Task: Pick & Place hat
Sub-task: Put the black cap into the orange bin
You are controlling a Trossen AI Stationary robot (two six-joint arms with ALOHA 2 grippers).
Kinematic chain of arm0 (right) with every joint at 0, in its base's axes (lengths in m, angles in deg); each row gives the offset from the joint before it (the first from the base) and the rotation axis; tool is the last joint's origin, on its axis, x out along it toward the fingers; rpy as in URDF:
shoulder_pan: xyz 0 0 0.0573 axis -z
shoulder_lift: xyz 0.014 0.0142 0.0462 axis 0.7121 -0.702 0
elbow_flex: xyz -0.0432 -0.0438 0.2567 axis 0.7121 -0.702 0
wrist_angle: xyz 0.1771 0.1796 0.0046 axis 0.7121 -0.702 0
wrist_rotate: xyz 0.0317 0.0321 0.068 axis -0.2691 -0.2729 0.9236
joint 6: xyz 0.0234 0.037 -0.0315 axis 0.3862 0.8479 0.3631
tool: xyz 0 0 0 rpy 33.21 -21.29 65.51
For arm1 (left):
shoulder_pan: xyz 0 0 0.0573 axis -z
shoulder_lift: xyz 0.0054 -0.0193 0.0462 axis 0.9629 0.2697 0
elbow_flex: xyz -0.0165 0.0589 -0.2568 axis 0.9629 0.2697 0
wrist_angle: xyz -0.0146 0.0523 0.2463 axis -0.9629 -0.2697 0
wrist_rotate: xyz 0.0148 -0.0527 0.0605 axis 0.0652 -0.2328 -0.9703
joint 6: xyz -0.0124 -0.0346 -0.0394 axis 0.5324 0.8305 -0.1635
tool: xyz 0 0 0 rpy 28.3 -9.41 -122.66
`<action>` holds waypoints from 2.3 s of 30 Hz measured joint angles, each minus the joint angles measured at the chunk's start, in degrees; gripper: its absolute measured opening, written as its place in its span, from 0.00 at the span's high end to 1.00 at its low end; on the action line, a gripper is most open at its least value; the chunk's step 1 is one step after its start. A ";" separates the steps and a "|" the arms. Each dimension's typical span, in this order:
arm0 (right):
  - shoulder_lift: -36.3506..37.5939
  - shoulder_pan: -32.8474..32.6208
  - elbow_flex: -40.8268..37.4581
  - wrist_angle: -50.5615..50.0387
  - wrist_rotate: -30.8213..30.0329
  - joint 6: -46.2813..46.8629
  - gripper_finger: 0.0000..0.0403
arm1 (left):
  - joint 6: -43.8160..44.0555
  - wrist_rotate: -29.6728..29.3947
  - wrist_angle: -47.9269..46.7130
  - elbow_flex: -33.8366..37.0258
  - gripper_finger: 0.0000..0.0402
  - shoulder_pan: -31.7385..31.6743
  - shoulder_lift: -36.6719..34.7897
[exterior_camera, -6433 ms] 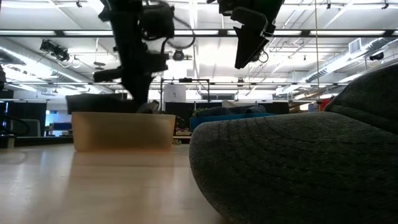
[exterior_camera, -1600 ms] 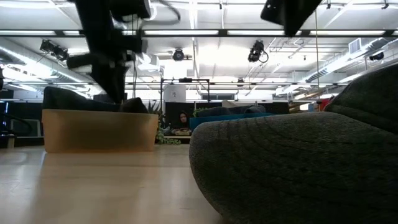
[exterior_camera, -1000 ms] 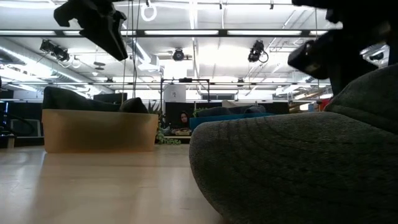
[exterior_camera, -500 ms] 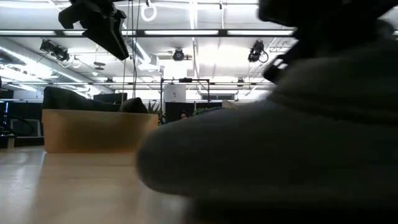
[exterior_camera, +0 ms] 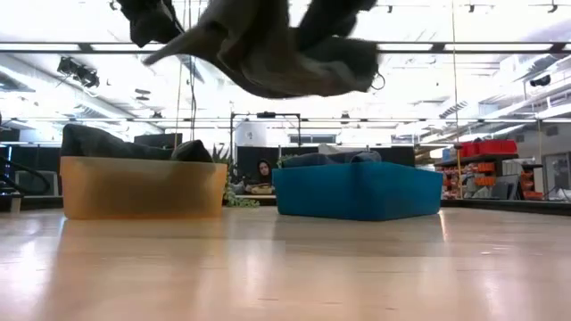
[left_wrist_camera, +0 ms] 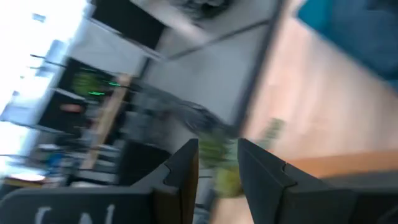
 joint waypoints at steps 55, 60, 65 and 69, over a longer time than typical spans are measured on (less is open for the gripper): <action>-0.02 17.64 2.76 1.21 -17.97 17.17 0.97 | -9.94 28.12 29.91 -0.02 0.55 -18.99 9.99; -0.02 17.68 2.76 1.84 -17.78 14.36 0.97 | -10.10 26.57 29.72 -0.04 0.73 -18.98 9.99; -0.04 17.68 2.76 3.07 -18.22 12.53 0.97 | -11.77 26.22 29.58 -0.04 0.95 -18.98 9.99; -0.04 17.89 2.76 3.27 -19.72 9.61 0.97 | -12.41 26.19 29.67 -0.04 0.97 -18.98 9.97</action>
